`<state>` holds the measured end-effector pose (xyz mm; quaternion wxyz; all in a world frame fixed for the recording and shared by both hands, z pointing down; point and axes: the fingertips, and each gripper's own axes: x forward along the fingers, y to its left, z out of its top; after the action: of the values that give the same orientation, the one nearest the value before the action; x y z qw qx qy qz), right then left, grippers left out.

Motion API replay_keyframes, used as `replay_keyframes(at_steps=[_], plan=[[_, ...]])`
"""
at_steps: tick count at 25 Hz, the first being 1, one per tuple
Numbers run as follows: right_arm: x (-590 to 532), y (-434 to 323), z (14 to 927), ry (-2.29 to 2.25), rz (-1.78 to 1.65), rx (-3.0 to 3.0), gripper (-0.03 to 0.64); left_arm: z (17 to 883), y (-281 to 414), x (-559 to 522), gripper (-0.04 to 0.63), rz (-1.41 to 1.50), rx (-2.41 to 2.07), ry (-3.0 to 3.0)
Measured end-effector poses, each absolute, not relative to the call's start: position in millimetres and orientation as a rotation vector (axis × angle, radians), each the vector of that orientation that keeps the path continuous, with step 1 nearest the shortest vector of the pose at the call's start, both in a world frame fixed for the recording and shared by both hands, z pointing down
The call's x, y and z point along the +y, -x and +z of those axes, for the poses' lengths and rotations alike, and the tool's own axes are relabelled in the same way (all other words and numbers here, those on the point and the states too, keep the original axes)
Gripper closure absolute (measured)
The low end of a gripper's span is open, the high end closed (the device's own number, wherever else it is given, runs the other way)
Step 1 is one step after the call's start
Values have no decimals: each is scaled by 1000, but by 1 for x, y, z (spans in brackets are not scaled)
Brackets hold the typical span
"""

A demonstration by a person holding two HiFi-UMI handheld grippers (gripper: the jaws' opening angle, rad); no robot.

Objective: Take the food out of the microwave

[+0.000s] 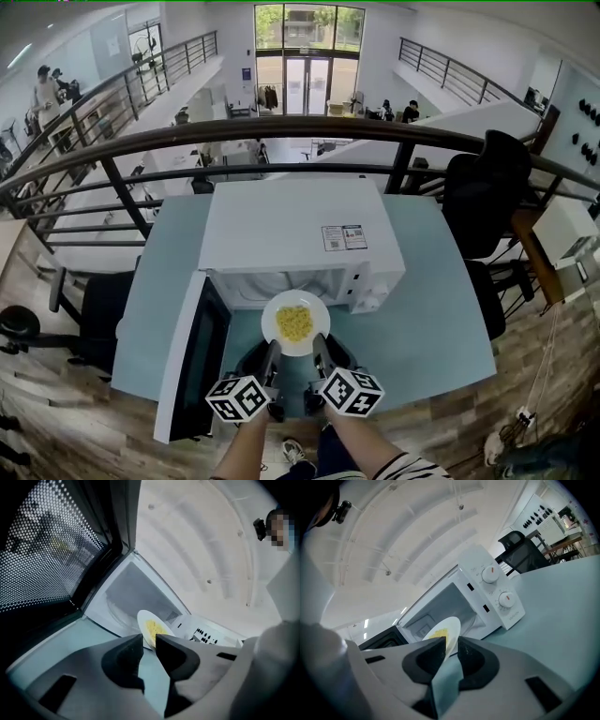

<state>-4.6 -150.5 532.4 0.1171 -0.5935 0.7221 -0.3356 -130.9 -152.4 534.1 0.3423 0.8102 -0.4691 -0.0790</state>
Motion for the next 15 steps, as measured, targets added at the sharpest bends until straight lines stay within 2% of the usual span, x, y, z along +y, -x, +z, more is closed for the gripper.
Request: replay_keyframes(at_steps=[15], plan=[[-84, -22, 510, 1662, -1034, 2183, 532, 507, 104, -80, 505, -241, -1289, -2072]])
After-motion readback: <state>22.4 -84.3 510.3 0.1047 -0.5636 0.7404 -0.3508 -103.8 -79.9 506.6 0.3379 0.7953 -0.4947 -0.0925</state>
